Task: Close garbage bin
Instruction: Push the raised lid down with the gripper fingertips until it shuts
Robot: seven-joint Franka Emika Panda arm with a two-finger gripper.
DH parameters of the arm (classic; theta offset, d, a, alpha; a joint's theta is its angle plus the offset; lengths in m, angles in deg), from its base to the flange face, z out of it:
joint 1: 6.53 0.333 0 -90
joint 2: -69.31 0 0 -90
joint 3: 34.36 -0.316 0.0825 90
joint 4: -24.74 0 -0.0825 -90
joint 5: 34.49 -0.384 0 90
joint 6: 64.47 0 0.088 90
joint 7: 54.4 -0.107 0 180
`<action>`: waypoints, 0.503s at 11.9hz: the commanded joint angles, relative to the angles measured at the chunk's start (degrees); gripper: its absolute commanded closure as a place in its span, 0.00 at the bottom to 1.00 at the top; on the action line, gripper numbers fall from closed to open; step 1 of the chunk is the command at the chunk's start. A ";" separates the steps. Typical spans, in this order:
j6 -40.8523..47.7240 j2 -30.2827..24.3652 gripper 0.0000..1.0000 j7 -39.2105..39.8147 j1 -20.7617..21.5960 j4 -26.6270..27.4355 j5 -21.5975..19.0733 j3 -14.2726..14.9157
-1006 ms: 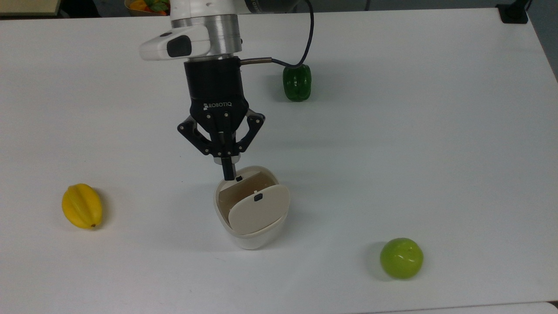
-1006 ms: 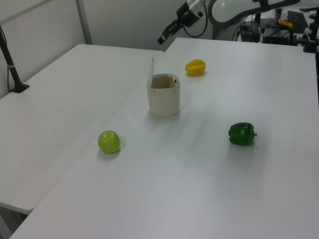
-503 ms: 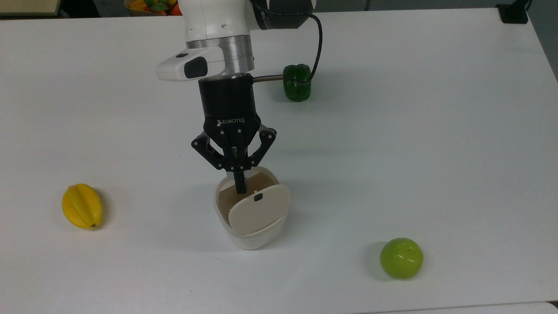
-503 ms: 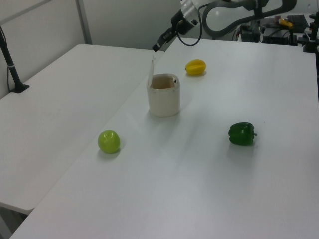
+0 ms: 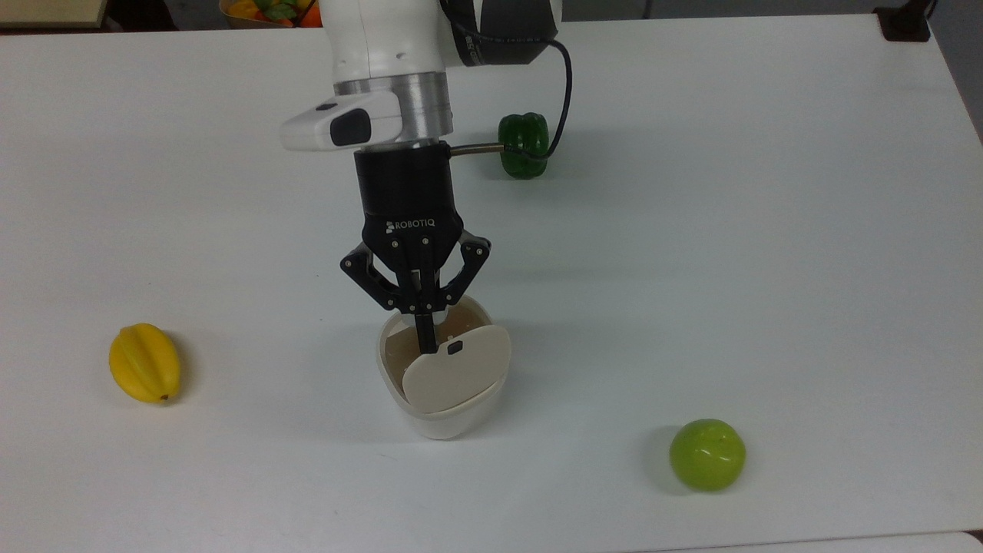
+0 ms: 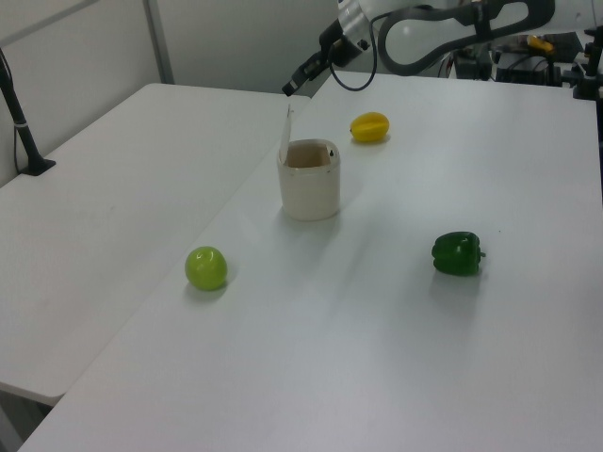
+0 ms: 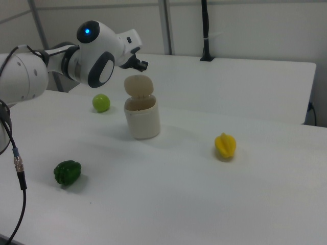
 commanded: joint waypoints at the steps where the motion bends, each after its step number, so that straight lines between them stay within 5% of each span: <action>1: -3.14 2.35 1.00 -1.32 0.99 -1.41 1.19 0.93; 6: -3.07 2.45 1.00 -1.67 0.90 -0.98 0.84 0.85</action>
